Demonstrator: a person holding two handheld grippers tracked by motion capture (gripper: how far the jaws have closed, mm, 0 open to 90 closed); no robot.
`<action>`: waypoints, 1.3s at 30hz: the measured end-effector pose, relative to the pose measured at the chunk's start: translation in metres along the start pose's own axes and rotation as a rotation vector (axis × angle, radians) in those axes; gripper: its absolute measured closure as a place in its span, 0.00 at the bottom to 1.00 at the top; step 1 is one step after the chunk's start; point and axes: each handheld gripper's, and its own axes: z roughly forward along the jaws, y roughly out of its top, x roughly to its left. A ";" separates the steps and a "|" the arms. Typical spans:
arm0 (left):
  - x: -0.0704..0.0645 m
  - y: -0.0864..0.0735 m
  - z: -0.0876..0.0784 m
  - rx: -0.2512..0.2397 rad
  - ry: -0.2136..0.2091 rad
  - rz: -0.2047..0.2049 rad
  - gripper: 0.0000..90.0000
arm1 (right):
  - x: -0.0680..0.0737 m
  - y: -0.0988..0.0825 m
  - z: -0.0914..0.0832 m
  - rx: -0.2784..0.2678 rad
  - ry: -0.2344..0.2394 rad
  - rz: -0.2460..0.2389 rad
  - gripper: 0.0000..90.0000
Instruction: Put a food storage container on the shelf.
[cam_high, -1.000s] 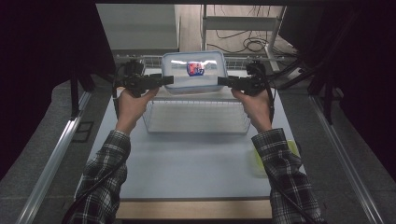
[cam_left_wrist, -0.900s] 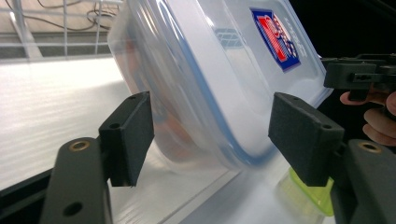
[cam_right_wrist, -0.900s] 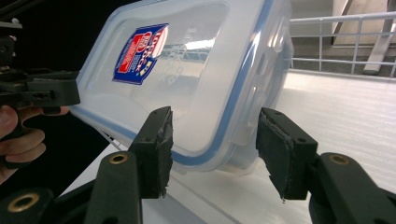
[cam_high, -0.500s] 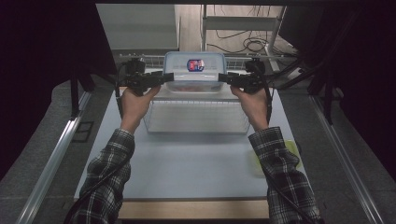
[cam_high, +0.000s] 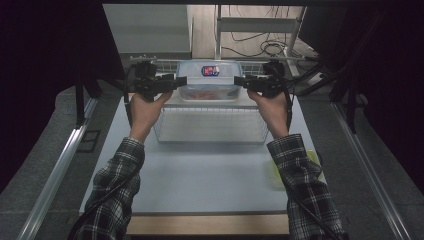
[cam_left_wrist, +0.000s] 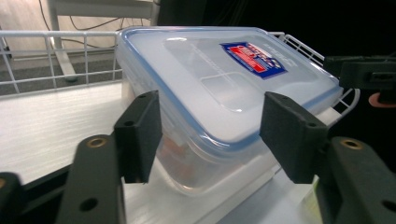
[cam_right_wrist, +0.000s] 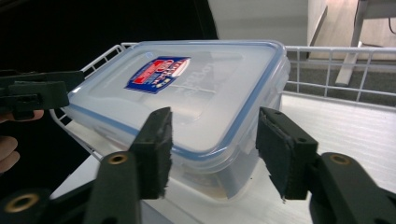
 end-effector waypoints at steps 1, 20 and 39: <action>-0.001 0.000 -0.002 0.001 -0.005 0.006 0.41 | 0.001 -0.001 -0.002 -0.004 0.003 -0.005 0.49; -0.024 -0.046 -0.022 0.092 0.001 0.181 0.22 | 0.016 -0.038 -0.023 -0.023 0.040 -0.155 0.19; -0.040 -0.101 -0.041 0.107 -0.059 0.199 0.10 | 0.032 -0.089 -0.037 0.019 0.073 -0.258 0.08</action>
